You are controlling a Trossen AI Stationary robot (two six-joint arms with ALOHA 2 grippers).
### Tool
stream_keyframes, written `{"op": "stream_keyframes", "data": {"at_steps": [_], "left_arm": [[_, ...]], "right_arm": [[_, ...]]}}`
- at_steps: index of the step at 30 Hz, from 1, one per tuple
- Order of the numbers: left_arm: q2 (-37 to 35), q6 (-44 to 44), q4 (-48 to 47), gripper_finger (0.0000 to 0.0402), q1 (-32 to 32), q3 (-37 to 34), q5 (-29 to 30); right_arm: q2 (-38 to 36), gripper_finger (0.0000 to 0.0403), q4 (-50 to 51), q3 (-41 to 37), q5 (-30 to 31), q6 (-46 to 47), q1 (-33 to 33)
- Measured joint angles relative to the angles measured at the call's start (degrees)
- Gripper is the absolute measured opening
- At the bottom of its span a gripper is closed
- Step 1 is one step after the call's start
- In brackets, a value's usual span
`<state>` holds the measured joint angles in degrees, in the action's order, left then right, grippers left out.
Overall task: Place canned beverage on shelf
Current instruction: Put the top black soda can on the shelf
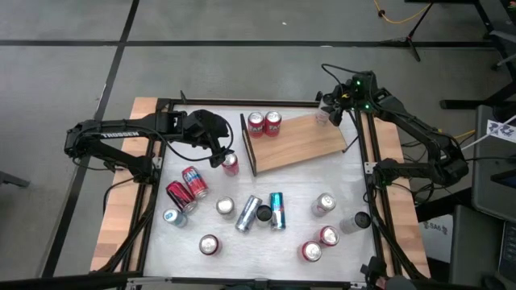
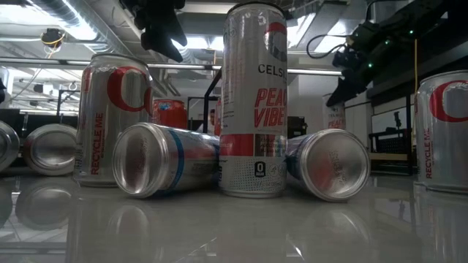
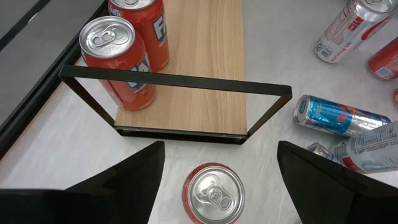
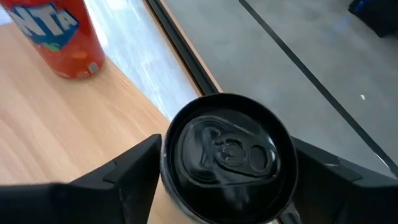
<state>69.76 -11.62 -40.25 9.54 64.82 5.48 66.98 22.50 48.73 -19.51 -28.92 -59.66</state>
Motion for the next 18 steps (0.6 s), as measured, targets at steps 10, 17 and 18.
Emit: {"op": "stream_keyframes", "data": {"at_steps": [10, 17, 18], "left_arm": [[0.0, 0.0, 0.0, 0.0302, 0.0, 0.0, 0.0], [0.0, 0.0, 0.0, 0.0302, 0.0, 0.0, 0.0], [0.0, 0.0, 0.0, 0.0302, 0.0, 0.0, 0.0]], "right_arm": [[0.1, 0.0336, 0.3, -0.2, -0.1, 0.0, 0.0], [-1.6, 0.0337, 0.1, -0.2, -0.3, 0.0, 0.0], [-2.0, 0.0337, 0.1, -0.2, -0.3, 0.0, 0.0]]}}
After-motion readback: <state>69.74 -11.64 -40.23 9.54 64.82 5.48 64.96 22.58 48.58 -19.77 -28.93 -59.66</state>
